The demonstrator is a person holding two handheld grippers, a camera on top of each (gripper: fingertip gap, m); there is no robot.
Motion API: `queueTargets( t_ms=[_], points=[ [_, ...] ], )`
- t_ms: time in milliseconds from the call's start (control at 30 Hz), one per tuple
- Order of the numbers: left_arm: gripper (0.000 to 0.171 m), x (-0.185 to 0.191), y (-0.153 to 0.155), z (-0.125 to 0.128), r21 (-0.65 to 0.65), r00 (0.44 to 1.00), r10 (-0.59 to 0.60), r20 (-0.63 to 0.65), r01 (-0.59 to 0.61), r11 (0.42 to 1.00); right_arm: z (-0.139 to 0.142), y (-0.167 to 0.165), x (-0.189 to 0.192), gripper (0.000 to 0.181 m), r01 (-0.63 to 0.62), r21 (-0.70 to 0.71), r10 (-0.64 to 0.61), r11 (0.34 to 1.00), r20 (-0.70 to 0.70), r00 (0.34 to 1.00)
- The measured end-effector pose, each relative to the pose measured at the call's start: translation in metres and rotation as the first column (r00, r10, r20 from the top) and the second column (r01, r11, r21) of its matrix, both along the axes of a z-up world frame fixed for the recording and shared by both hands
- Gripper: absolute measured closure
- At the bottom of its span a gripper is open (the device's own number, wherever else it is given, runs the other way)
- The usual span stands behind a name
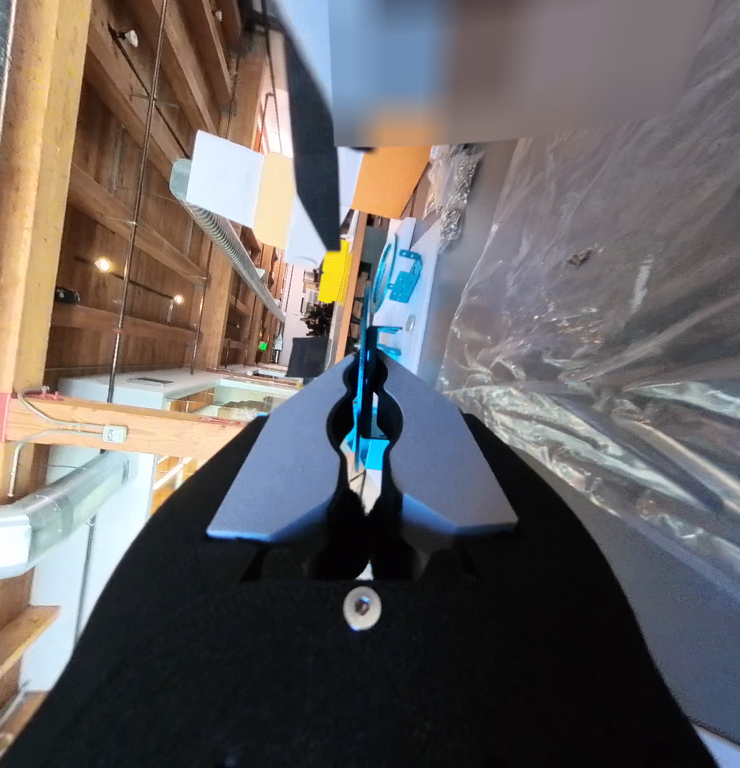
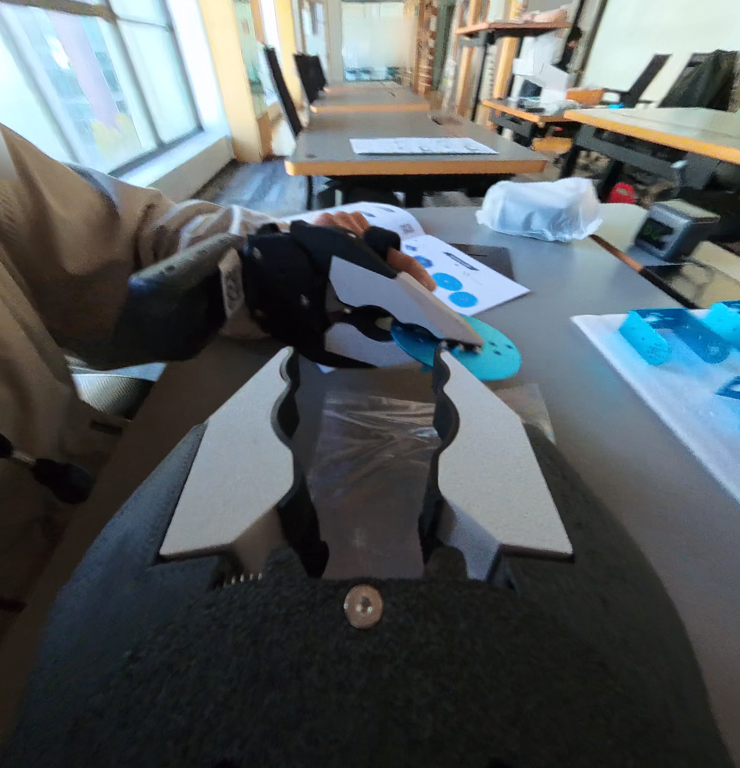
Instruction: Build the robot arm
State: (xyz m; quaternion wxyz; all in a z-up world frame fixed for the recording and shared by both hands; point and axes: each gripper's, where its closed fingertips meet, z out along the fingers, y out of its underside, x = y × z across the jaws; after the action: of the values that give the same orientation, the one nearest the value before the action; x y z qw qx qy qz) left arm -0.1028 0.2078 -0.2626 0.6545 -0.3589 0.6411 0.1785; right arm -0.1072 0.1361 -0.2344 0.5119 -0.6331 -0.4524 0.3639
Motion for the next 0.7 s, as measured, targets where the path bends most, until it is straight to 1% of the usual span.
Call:
queueTargets(
  t_ms=[67, 133, 200, 233, 300, 367, 433, 533, 633, 667, 700],
  points=[
    [0.171, -0.003, 0.005, 0.002, -0.046, 1.0, 0.003, 0.028, -0.002, 0.999, 0.0, 0.013, 0.01, 0.124, 0.079, 0.092, -0.085, 0.993, 0.061, 0.995],
    [0.171, -0.002, 0.004, 0.004, -0.106, 0.998, -0.007, 0.066, 0.014, 0.994, 0.003, 0.017, 0.014, 0.126, 0.101, 0.113, -0.107, 0.988, 0.049, 0.993],
    [0.171, 0.0, 0.0, 0.005, -0.196, 0.993, -0.028, 0.113, 0.05, 0.979, 0.004, 0.027, 0.018, 0.136, 0.16, 0.168, -0.173, 0.973, 0.068, 0.983],
    [0.171, 0.001, -0.002, 0.005, -0.247, 0.989, -0.045, 0.139, 0.079, 0.966, 0.002, 0.03, 0.02, 0.136, 0.176, 0.209, -0.198, 0.962, 0.089, 0.976],
    [0.17, 0.0, -0.002, 0.007, -0.301, 0.982, -0.056, 0.182, 0.11, 0.947, -0.007, 0.034, 0.021, 0.136, 0.178, 0.296, -0.229, 0.938, 0.148, 0.962],
    [0.17, 0.0, -0.003, 0.009, -0.355, 0.974, -0.065, 0.215, 0.14, 0.924, -0.018, 0.036, 0.021, 0.136, 0.168, 0.323, -0.243, 0.931, 0.208, 0.947],
    [0.17, 0.001, -0.005, 0.01, -0.408, 0.966, -0.079, 0.246, 0.177, 0.896, -0.02, 0.034, 0.019, 0.14, 0.157, 0.327, -0.232, 0.932, 0.205, 0.951],
    [0.17, 0.003, -0.014, 0.012, -0.476, 0.945, -0.132, 0.299, 0.268, 0.838, -0.017, 0.035, 0.022, 0.146, 0.155, 0.312, -0.218, 0.937, 0.177, 0.96],
    [0.17, 0.006, -0.028, 0.018, -0.552, 0.905, -0.191, 0.381, 0.388, 0.738, -0.008, 0.035, 0.026, 0.157, 0.155, 0.289, -0.194, 0.945, 0.111, 0.975],
    [0.17, 0.007, -0.032, 0.02, -0.575, 0.889, -0.206, 0.41, 0.427, 0.698, -0.005, 0.033, 0.026, 0.162, 0.148, 0.266, -0.174, 0.952, 0.078, 0.982],
    [0.17, 0.007, -0.037, 0.023, -0.599, 0.87, -0.217, 0.442, 0.467, 0.651, -0.002, 0.031, 0.025, 0.163, 0.133, 0.235, -0.147, 0.963, 0.043, 0.988]
  ],
)
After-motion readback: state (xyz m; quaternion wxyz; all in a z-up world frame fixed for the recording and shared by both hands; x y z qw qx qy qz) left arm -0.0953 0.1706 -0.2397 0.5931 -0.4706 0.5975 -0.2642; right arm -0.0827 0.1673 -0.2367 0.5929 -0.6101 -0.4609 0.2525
